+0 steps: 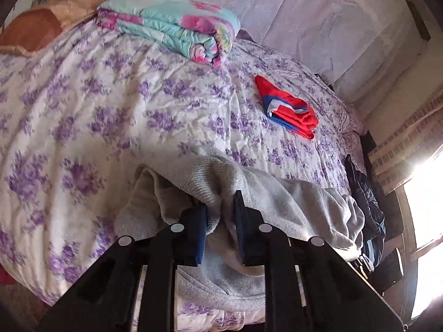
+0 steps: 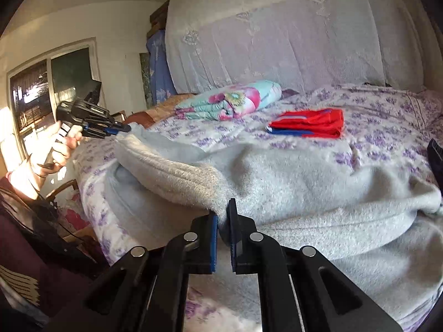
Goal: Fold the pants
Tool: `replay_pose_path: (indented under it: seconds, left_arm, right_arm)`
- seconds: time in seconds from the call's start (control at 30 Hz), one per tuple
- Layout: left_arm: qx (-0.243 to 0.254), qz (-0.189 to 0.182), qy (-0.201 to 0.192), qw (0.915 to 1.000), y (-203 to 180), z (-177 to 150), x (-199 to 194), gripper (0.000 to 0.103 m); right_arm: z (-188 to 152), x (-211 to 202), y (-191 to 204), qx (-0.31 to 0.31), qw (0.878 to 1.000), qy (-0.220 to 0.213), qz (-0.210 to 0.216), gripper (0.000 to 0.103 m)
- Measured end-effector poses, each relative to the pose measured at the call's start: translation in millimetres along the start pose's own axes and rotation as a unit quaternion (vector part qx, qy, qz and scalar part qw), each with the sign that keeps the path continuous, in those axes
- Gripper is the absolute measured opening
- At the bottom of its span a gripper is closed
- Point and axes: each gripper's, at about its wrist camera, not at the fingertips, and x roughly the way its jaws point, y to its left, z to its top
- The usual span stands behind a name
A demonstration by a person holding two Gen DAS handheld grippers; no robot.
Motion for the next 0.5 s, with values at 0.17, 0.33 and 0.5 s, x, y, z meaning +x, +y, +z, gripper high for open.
replay_pose_path:
  seconds: [0.17,0.33,0.5]
  left_arm:
    - [0.045,0.028,0.026,0.9983,15.3,4.2,-7.3,0.017]
    - [0.063,0.011,0.086,0.9943,56.4,-27.0,17.2,0.025]
    - [0.078,-0.003,0.08,0.9937,66.2,-29.4,3.0,0.037]
  right_arm:
    - [-15.9,20.1,32.8,-0.072,0.995,0.072,0.013,0.008]
    - [-51.2,40.4,22.5,-0.04,0.991,0.123,0.022,0.008]
    - [-45.0,34.8,25.5,-0.042,0.992,0.12,0.02,0.013]
